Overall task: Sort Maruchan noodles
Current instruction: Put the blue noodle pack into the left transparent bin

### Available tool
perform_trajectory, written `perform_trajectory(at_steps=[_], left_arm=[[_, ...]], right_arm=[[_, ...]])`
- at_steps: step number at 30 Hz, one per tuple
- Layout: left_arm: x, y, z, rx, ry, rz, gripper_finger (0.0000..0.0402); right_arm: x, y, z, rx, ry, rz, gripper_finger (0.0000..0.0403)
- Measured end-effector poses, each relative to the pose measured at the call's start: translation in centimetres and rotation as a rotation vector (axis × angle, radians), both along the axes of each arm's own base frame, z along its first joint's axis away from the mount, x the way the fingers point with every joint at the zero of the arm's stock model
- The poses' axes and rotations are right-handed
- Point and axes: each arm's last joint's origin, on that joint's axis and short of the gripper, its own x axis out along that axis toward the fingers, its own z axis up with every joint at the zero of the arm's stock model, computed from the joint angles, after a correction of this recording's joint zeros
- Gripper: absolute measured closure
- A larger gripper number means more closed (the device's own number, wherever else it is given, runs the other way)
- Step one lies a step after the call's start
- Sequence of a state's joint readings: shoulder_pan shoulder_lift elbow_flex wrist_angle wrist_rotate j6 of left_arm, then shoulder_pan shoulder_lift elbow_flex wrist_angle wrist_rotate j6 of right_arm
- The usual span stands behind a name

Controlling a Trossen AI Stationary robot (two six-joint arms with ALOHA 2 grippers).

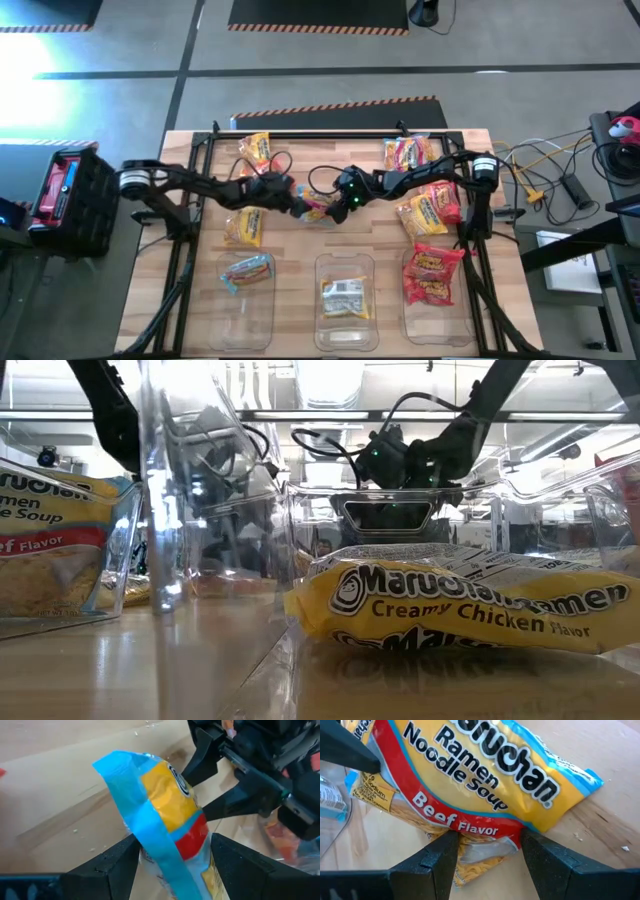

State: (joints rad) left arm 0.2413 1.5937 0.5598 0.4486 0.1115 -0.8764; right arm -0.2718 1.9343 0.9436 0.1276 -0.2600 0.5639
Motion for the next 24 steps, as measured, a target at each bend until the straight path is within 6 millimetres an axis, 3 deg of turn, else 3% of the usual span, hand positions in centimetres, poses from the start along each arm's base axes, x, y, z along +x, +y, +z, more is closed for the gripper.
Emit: perform_trajectory(at_steps=[11,24], left_arm=[[1.1,0.9,-1.5,-0.102,-0.104,-0.036,0.0173],[1.2,1.0,-1.7,-0.130,-0.110,-0.029,0.0191]], right_arm=[[-0.1,0.0,0.0,-0.016,0.004,0.022,0.0200],[0.0,0.0,0.0,-0.032,-0.005,0.042,0.0200]])
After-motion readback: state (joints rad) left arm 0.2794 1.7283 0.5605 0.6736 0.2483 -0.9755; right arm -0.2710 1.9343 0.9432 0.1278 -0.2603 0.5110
